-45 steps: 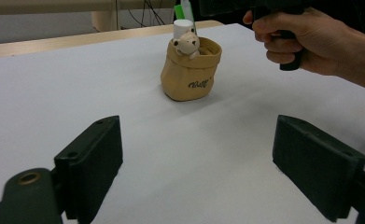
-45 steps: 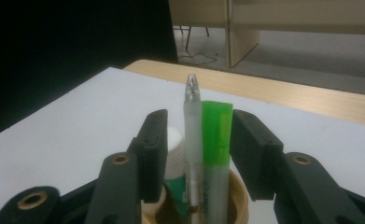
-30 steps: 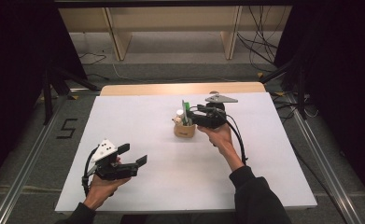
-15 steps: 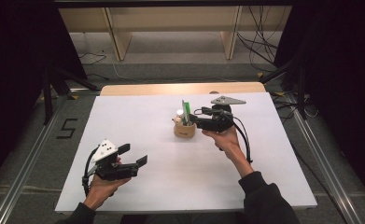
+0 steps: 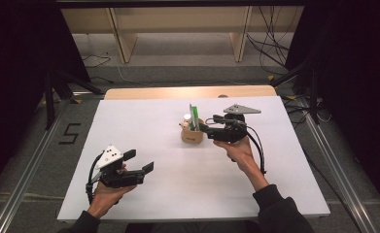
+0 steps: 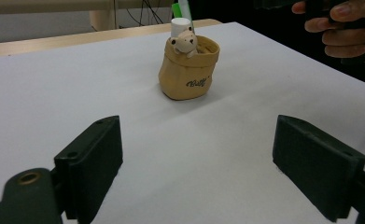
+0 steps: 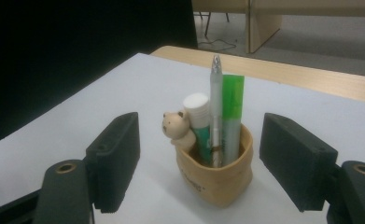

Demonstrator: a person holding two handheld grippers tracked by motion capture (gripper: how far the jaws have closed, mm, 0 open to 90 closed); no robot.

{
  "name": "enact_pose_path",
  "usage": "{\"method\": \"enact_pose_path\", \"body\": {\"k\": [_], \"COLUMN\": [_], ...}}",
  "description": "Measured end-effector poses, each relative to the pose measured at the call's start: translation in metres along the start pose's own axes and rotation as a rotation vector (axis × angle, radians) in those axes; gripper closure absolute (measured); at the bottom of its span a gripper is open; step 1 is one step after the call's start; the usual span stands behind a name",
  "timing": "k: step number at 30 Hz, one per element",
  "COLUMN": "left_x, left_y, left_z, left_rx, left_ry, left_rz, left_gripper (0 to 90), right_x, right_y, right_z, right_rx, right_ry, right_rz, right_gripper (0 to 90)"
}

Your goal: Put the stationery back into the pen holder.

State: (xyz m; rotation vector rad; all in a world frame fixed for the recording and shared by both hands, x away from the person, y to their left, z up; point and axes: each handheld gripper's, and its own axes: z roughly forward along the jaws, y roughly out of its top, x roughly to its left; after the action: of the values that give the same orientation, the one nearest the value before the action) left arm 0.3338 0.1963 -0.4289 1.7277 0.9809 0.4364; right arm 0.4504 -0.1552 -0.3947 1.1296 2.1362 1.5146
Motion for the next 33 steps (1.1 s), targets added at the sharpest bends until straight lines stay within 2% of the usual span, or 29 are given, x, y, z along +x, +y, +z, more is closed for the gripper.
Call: {"method": "enact_pose_path", "body": {"k": [14, 24, 33], "left_x": [0.000, 0.000, -0.001], "left_y": [0.000, 0.000, 0.000], "left_z": [0.000, 0.000, 0.000], "left_rx": [0.003, 0.003, 0.006], "left_ry": [-0.011, -0.014, -0.022], "left_rz": [-0.005, -0.005, -0.002], "left_gripper": [15.5, 15.5, 15.5], "right_x": [0.005, 0.016, 0.017], "right_y": [-0.012, -0.020, -0.033], "right_z": [-0.015, -0.032, -0.044], "right_rx": [-0.004, -0.020, -0.026], "right_ry": [0.010, 0.034, 0.043], "right_rz": [-0.014, -0.044, -0.047], "right_gripper": [24.4, 24.1, 23.9]}}
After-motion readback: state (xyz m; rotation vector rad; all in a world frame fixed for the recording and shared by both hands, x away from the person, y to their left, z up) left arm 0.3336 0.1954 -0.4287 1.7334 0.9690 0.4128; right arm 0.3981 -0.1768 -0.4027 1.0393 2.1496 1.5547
